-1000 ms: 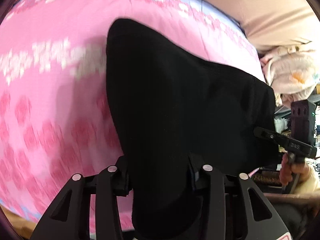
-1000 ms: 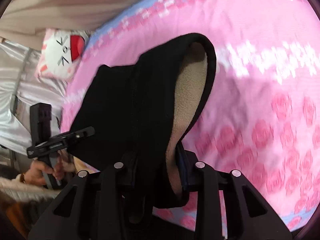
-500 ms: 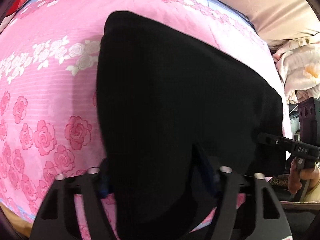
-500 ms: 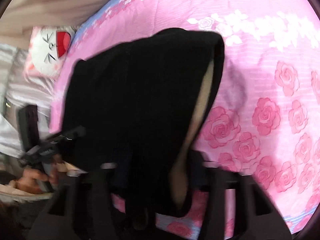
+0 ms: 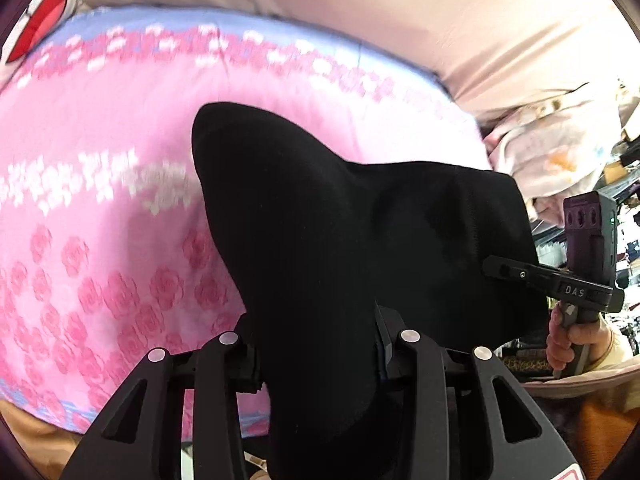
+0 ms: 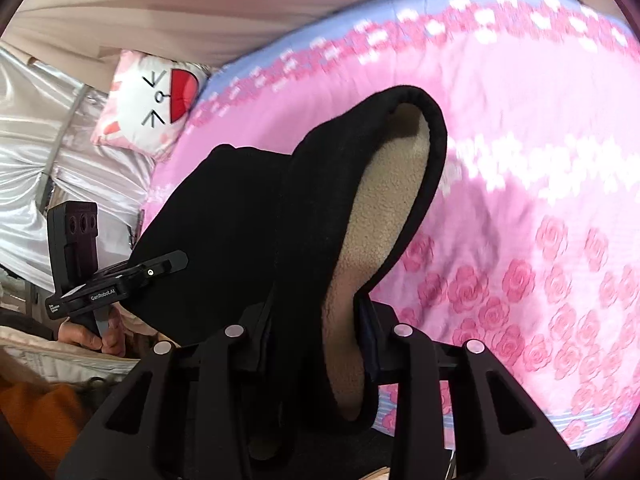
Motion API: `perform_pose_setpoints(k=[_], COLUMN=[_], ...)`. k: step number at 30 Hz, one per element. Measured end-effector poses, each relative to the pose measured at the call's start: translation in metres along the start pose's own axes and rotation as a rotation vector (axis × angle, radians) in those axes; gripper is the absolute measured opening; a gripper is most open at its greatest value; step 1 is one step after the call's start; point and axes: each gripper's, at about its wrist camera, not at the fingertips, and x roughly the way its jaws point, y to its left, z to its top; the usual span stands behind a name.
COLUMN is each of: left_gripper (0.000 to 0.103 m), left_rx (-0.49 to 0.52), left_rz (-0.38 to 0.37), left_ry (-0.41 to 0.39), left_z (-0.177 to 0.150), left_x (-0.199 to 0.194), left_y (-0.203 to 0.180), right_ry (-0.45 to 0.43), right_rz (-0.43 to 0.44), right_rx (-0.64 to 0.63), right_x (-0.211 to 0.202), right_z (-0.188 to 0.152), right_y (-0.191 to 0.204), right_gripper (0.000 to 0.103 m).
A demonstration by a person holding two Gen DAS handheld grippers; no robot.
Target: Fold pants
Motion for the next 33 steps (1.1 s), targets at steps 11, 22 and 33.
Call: perform_pose_setpoints(k=[11, 22, 33], left_gripper=[0.035, 0.035, 0.035], left_rx=[0.087, 0.123, 0.119], left_rz=[0.036, 0.127, 0.189], left_ry=[-0.149, -0.180, -0.131], left_z=[0.088, 0.183, 0.226], left_x=[-0.001, 0.063, 0.128], left_y=[-0.003, 0.024, 0.067], right_ry=[-0.147, -0.168, -0.097], right_rz=[-0.029, -0.087, -0.105], right_rx=[-0.083, -0.087, 0.015], right_x=[0.007, 0.064, 0.138], right_z=[0.098, 0.192, 0.237], right_y=[0.021, -0.003, -0.055], right_gripper=[0.032, 0.032, 0.032])
